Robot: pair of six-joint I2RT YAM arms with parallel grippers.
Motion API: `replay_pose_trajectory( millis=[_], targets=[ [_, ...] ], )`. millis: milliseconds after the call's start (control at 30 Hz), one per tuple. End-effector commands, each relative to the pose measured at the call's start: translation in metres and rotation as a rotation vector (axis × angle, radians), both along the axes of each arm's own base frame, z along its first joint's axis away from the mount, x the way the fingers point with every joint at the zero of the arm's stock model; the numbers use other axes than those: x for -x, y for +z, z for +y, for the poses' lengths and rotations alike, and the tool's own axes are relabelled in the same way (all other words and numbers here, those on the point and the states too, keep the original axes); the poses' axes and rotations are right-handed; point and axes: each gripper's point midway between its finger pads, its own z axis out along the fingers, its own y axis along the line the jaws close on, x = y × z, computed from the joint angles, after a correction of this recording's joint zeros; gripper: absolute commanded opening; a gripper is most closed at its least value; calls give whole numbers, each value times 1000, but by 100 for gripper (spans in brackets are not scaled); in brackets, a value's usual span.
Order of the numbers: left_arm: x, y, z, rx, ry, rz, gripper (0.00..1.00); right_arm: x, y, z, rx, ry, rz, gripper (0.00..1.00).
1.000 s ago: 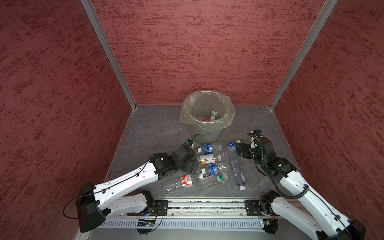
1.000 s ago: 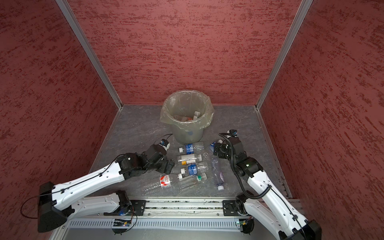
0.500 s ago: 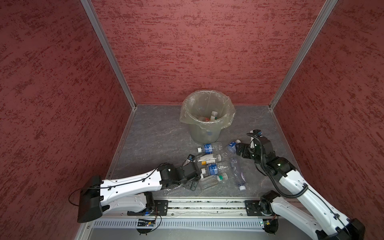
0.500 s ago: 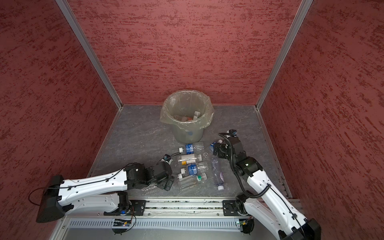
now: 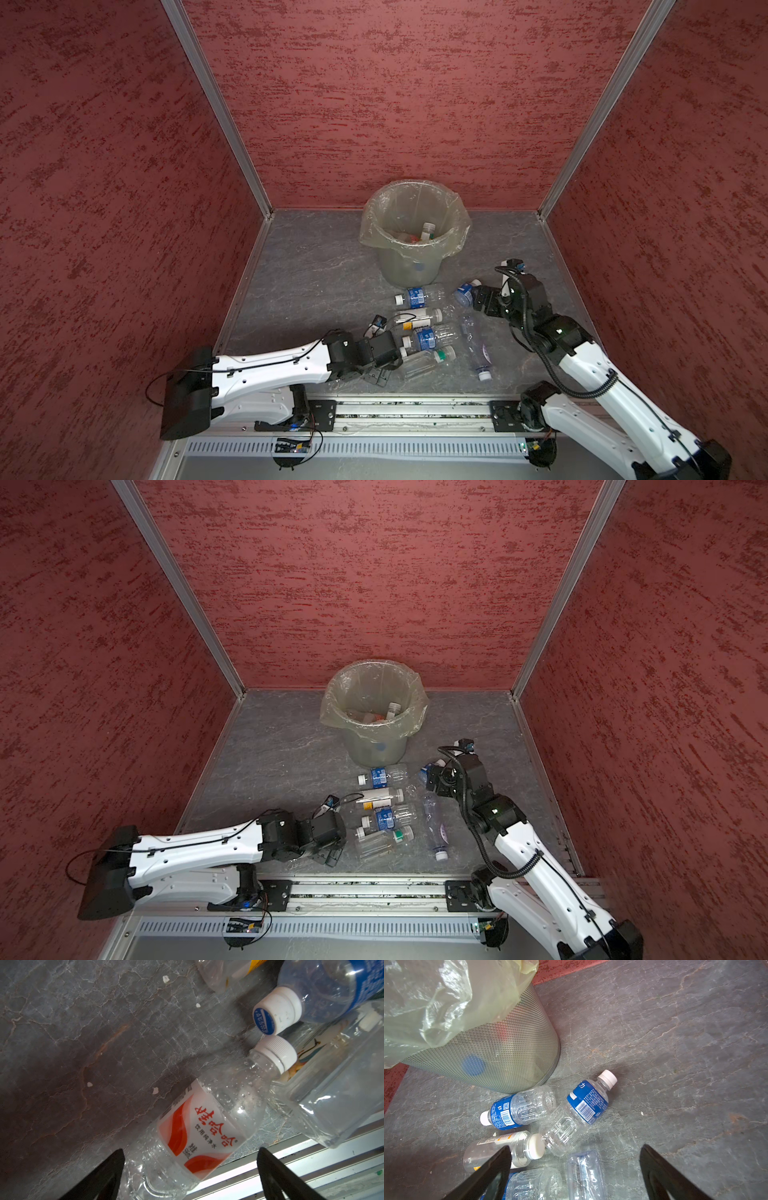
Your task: Throw the plastic bottles in the bin
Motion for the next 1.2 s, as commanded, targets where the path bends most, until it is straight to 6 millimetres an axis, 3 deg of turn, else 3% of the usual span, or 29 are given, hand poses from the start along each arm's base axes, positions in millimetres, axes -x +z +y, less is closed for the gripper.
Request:
replay_pose_trajectory(
  millis=[0, 167, 533, 833, 1167],
  targets=[
    [-3, -5, 4, -26, 23, -9, 99, -2, 0, -5, -2, -24, -17, 97],
    [0, -16, 2, -39, 15, 22, 99, -2, 0, -5, -1, -25, -15, 97],
    [-15, -29, 22, -66, 149, 0, 99, -1, -3, -4, -4, -19, -10, 97],
    [-26, -33, 35, 52, 279, 13, 99, -2, -2, -3, -5, -17, -11, 97],
    [-51, -35, 37, 169, 385, 24, 84, -2, -3, -4, -2, -19, -7, 97]
  ],
)
